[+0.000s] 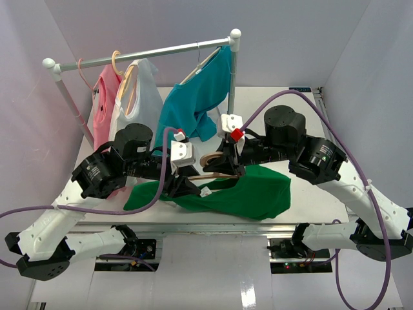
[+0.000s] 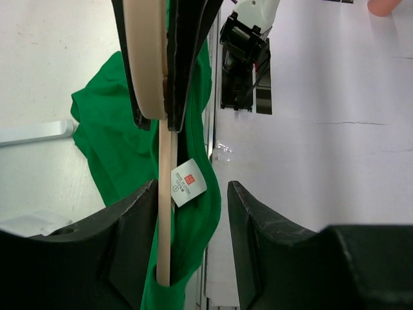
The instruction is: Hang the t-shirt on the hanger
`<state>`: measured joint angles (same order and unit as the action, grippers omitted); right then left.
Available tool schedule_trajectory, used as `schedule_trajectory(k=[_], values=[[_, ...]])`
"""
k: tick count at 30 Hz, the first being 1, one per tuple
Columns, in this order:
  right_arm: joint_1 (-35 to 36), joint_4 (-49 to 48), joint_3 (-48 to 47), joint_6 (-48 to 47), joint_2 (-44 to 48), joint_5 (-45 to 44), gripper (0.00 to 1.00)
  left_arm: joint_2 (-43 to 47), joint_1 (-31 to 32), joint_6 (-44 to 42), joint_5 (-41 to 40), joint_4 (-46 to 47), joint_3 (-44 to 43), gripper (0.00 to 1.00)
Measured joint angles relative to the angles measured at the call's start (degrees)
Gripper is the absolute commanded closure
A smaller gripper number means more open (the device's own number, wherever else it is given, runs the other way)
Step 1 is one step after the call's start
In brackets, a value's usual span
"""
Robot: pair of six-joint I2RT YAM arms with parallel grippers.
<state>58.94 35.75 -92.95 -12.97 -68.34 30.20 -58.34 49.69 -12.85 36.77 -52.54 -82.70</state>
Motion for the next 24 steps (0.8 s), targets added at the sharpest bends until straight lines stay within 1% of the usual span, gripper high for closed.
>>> schedule_trajectory(k=[1, 3, 4, 6, 8, 9, 12, 13, 14, 17, 21, 23, 24], values=[[0.0, -0.5, 0.2, 0.2, 0.0, 0.2, 0.92, -0.2, 0.0, 0.0, 0.0, 0.1, 0.5, 0.48], [0.0, -1.7, 0.6, 0.6, 0.0, 0.7, 0.92, -0.8, 0.0, 0.0, -0.1, 0.1, 1.4, 0.64], [0.0, -2.2, 0.9, 0.7, 0.0, 0.9, 0.92, -1.2, 0.0, 0.0, -0.2, 0.1, 1.8, 0.77], [0.0, -3.1, 1.9, 0.9, 0.1, 1.5, 0.92, -2.4, 0.0, 0.2, -0.6, 0.2, 2.1, 0.99], [-0.1, -3.5, 3.0, 1.2, 0.2, 1.6, 0.92, -3.3, 0.0, 0.3, -0.8, 0.0, 2.5, 1.00], [-0.2, -3.6, 3.6, 1.4, 0.3, 1.5, 0.89, -3.5, 0.0, 0.3, -0.8, -0.1, 2.7, 1.00], [-0.5, -4.5, 5.2, 1.8, 1.0, 0.6, 0.62, -3.4, 0.0, 0.8, -1.3, 0.4, 3.7, 1.00], [-0.4, -5.0, 5.6, 1.9, 1.3, -0.5, 0.55, -3.3, 0.0, 1.3, -1.7, 0.7, 3.8, 1.00], [-0.4, -5.7, 6.2, 2.3, 1.7, -1.7, 0.51, -3.1, 0.0, 1.9, -2.2, 1.0, 3.9, 1.00], [-0.3, -7.3, 8.4, 4.0, 4.1, -7.4, 0.44, -2.2, 0.1, 4.3, -4.8, 1.3, 4.0, 1.00], [-0.3, -9.1, 13.4, 6.2, 11.3, -16.8, 0.37, 0.7, 0.1, 7.0, -9.3, -0.3, 3.1, 1.00], [-0.3, -9.7, 14.7, 6.8, 15.0, -20.7, 0.30, 2.8, 0.1, 7.9, -10.9, -1.2, 2.8, 1.00], [-0.3, -10.1, 15.1, 6.9, 16.5, -22.6, 0.28, 3.9, 0.1, 8.3, -11.6, -1.8, 2.6, 1.00]])
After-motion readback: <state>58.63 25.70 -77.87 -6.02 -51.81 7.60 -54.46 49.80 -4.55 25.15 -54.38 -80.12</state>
